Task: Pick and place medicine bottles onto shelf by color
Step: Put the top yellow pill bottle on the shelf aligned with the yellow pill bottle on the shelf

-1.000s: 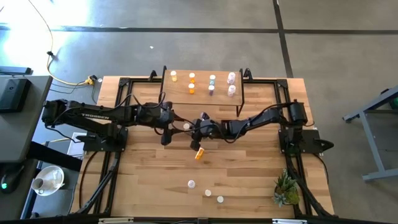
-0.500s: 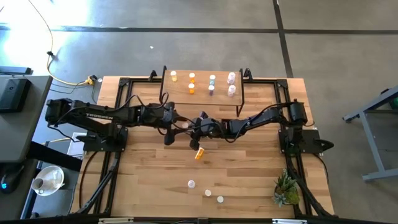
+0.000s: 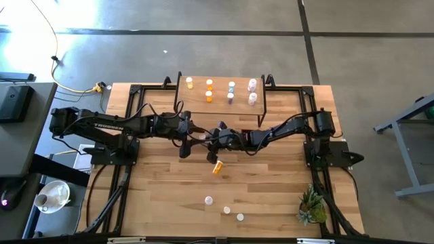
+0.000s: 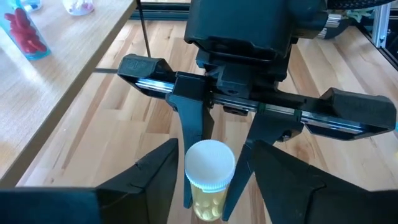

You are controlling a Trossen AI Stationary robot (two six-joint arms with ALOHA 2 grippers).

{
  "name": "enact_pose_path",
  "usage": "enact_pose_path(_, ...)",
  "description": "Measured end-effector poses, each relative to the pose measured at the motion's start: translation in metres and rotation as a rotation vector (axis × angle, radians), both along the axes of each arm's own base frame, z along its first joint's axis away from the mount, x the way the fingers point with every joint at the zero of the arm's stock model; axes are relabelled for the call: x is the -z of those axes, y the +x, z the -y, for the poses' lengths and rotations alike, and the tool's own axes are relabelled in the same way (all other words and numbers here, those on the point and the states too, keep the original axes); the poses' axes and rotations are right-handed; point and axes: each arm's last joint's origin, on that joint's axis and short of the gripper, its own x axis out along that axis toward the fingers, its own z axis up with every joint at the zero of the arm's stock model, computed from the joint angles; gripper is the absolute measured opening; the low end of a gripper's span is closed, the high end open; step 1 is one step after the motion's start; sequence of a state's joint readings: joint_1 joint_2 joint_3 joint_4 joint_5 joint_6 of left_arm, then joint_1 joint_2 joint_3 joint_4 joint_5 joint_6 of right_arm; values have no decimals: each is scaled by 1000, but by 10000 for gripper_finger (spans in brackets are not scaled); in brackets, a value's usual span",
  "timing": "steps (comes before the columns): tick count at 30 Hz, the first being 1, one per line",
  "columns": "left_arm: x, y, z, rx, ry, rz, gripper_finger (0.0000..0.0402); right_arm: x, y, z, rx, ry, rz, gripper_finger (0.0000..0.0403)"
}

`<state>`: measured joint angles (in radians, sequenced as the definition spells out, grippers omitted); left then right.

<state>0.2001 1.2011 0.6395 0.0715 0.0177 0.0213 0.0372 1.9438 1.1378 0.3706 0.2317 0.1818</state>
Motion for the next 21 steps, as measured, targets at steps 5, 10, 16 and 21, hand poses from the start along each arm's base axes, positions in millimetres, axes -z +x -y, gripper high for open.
enact_pose_path(5, 0, 0, 0, 1, 0, 0, 161, 0, 0, 0, 0, 0, 0, 89)
enact_pose_path(10, 1, 0, 0, 3, -4, -8, 138, 0, 0, 0, 0, 0, 1, 89)
enact_pose_path(16, 1, -1, 0, -1, -6, -14, 132, -1, 1, 0, 0, 1, 14, 89)
enact_pose_path(21, 3, -1, 0, -7, -13, -27, 131, -1, 1, 0, 0, 1, 17, 89)
